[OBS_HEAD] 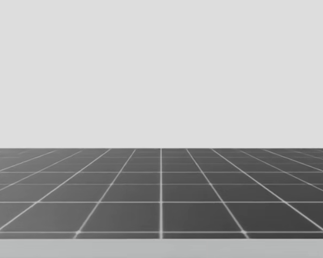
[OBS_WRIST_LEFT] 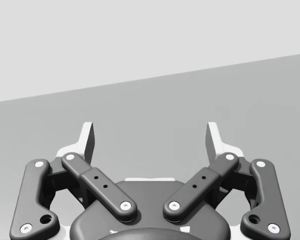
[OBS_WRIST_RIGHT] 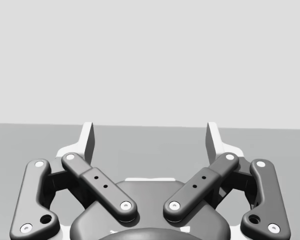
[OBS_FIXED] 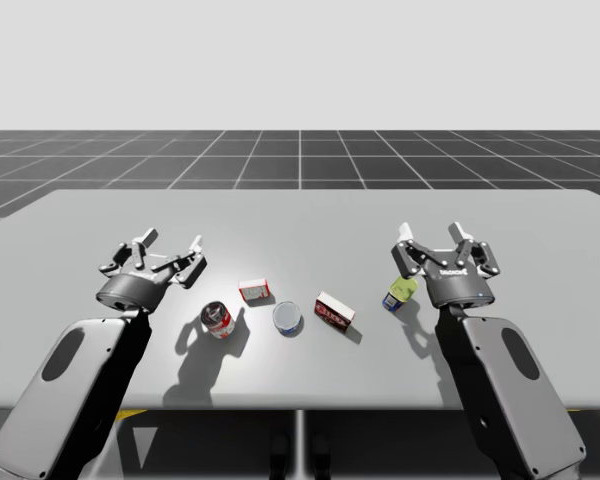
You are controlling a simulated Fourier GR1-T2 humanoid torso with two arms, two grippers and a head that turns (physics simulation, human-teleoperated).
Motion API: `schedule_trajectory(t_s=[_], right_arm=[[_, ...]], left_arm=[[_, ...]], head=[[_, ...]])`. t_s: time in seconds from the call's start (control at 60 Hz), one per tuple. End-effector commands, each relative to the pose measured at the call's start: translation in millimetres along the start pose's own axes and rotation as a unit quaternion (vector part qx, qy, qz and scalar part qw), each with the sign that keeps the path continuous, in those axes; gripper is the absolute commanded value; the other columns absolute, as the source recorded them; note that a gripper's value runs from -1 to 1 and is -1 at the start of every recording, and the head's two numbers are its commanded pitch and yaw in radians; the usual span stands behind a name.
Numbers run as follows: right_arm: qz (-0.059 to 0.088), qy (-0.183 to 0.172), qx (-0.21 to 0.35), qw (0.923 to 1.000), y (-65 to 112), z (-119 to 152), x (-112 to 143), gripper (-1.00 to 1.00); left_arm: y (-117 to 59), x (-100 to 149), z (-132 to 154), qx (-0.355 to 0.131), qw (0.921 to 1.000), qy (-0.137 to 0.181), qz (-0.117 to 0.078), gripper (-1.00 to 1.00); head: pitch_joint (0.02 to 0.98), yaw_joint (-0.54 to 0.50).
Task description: Grasp the pudding box and hold it up.
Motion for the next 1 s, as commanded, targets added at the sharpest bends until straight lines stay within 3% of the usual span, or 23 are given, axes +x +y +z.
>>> schedule_trajectory(t_s=[0.017,0.05,0.117,0.383,0.8,1.0], right_arm=[[-0.004,-0.010,-0.006,0.9999,0.2,2.6,-1.0,-1.00],[-0.001,-0.016,-0.002,0.9999,1.1,2.3,-0.7,-1.00],[-0.014,-0.020,0.012,0.9996,0.9,1.8,0.1,-1.00],[-0.012,-0.011,0.005,0.9999,-0.8,0.2,0.7,-1.00],[-0.012,-0.006,0.004,0.9999,-1.5,0.0,2.1,-1.00],[-0.013,-0.005,0.004,0.9999,-1.8,0.6,3.0,-1.00]], left_arm=[[-0.1,0.5,0.5,0.000,1.0000,0.000,-0.001,-1.00],[-0.3,0.7,0.5,0.000,1.0000,0.000,-0.001,-1.00],[-0.6,0.8,0.7,0.001,1.0000,0.000,-0.001,-1.00],[-0.9,1.1,1.0,0.002,1.0000,0.000,0.000,-1.00],[0.0,2.0,0.6,0.006,1.0000,-0.004,-0.001,-1.00],[0.0,3.1,1.4,0.007,1.0000,-0.006,0.003,-1.00]], head=[[0.066,0.00],[0.066,0.00],[0.069,0.00],[0.178,0.00],[0.610,0.00],[0.751,-0.01]])
